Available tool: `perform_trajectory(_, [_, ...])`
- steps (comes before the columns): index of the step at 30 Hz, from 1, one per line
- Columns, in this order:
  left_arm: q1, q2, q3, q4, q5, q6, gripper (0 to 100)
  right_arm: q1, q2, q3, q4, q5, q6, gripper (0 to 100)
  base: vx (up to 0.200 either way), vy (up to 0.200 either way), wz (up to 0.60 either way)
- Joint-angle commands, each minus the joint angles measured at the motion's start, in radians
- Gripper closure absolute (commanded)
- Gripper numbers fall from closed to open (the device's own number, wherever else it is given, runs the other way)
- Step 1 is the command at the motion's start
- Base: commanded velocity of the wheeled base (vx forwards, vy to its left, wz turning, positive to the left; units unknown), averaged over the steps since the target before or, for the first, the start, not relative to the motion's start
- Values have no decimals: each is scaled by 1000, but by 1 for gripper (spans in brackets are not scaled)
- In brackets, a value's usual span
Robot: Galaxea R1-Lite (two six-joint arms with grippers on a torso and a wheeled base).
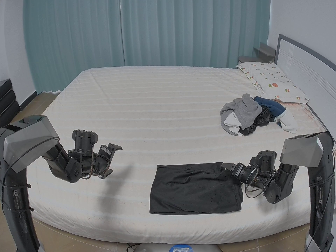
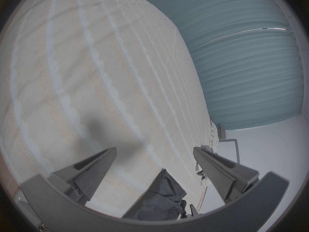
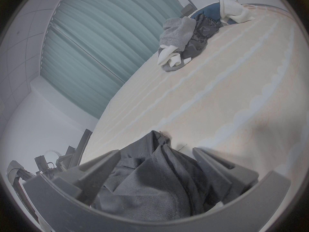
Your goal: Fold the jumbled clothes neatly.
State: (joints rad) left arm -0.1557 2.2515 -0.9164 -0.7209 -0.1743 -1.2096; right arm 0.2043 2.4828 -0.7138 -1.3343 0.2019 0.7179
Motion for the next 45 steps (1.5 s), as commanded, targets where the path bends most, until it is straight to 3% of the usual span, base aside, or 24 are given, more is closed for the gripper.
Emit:
perform_trajectory(1, [-1, 2, 1, 0, -1, -1, 0, 3, 21, -1, 0, 4, -3, 100, 0, 0, 0])
perform_trajectory(13, [-1, 2, 2, 0, -1, -1, 0, -22, 24, 5, -105, 8, -3, 100, 0, 0, 0])
perform_trajectory(22, [-1, 2, 2, 0, -1, -1, 0, -71, 48, -6, -94, 8, -2, 100, 0, 0, 0])
perform_trajectory(34, [-1, 2, 1, 0, -1, -1, 0, -75, 68, -18, -89, 10, 0, 100, 0, 0, 0])
perform_trajectory(35, [-1, 2, 2, 0, -1, -1, 0, -75, 68, -18, -89, 10, 0, 0, 0, 0, 0])
perform_trajectory(42, [-1, 2, 2, 0, -1, -1, 0, -95, 15, 47, -105, 16, 3, 0, 0, 0, 0])
perform_trajectory(45, [-1, 2, 1, 0, -1, -1, 0, -105, -41, 120, -105, 65, 15, 0, 0, 0, 0])
